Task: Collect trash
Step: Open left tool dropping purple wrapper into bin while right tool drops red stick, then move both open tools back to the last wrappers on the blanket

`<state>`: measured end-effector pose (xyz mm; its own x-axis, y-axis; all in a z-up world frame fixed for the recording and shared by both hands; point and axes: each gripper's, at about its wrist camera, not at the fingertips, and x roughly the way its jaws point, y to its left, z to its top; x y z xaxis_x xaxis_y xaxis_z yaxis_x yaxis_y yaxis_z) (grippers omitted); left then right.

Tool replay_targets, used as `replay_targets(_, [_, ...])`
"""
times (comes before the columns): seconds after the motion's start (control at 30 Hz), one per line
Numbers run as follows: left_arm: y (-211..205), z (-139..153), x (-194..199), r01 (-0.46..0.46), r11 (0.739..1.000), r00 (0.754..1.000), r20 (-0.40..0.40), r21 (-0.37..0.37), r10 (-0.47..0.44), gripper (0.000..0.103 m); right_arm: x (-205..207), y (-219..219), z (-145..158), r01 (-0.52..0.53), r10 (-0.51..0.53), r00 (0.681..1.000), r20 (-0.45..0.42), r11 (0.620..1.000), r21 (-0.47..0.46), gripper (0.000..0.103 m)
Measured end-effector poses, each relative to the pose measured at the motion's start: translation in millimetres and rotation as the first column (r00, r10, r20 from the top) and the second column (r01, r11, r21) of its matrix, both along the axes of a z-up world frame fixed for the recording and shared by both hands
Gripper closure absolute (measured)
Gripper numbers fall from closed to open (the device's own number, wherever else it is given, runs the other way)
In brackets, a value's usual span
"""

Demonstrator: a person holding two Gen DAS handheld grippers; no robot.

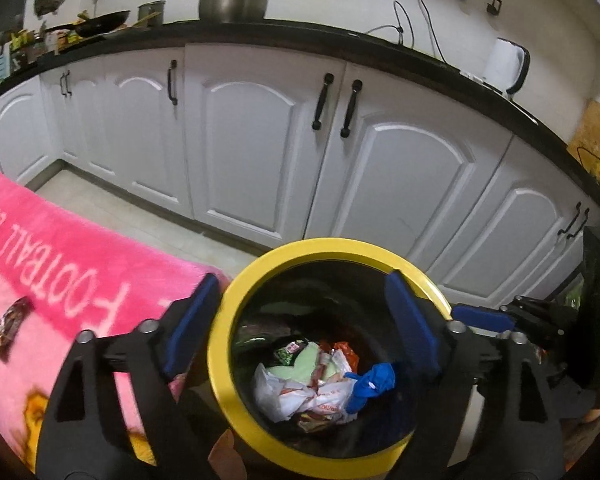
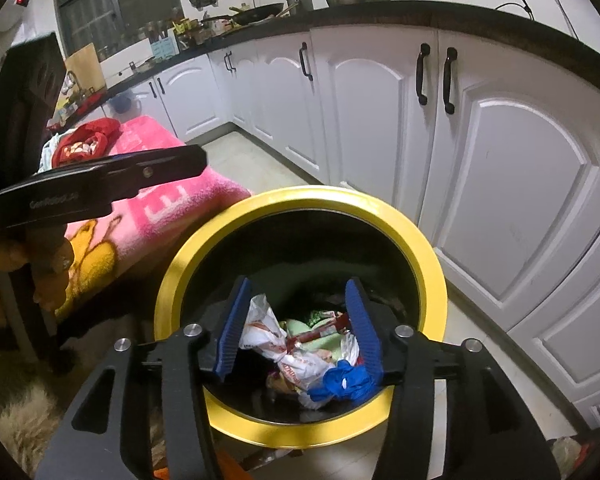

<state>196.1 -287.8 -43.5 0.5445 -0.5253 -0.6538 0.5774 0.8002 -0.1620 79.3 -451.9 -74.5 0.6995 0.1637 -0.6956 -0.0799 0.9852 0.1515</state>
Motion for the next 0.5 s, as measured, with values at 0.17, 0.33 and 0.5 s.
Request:
replay_targets(0.17, [15, 7, -2, -0.04, 0.999, 0.999, 0.029, 0.003, 0.04, 0.011, -2, 4, 10, -0.004, 0.004, 1.0, 0.025, 1.0, 0.004, 0.048])
replay_targets(0.33, [35, 17, -4, -0.084, 0.996, 0.994, 0.072, 0.011, 0.083, 0.011, -2, 15, 24, -0.025, 0.026, 0.998, 0.054, 1.0, -0.007, 0.045])
replay_targets(0.5, [61, 27, -7, -0.139, 0.99, 0.984, 0.114, 0.011, 0.137, 0.011, 4, 33, 39, -0.064, 0.066, 0.995, 0.078, 0.998, -0.029, 0.044])
